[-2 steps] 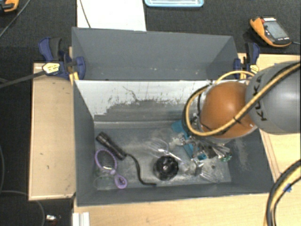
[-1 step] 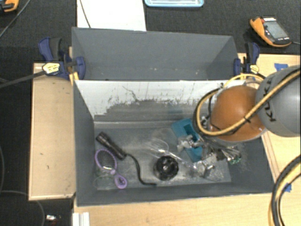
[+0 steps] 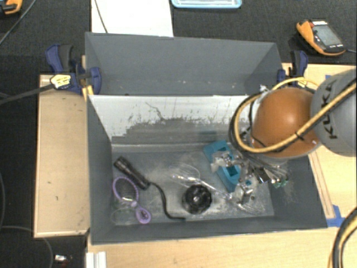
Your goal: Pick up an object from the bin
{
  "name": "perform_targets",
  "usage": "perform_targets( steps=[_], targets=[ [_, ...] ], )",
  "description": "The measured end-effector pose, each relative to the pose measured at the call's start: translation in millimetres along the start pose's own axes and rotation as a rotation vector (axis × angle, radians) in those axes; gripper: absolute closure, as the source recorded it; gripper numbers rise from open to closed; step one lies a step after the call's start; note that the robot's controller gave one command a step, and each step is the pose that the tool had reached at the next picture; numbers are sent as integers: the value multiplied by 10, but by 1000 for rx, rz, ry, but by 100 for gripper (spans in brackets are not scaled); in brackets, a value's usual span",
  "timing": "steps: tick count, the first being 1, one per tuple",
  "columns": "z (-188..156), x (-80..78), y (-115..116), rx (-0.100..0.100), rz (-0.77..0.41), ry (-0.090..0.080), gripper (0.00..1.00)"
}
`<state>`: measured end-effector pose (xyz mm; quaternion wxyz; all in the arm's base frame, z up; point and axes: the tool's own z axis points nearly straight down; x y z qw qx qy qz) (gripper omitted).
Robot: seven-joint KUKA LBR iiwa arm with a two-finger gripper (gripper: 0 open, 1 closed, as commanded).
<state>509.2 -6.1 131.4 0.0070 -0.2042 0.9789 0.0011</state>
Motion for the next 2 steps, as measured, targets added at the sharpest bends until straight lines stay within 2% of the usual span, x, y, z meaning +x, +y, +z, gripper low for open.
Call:
perform_targets(
  steps=[1,2],
  targets=[
    [410,268,-98,1,-300,-1,0],
    [555,533,-1155,9,-381,-15,100]
  ],
)
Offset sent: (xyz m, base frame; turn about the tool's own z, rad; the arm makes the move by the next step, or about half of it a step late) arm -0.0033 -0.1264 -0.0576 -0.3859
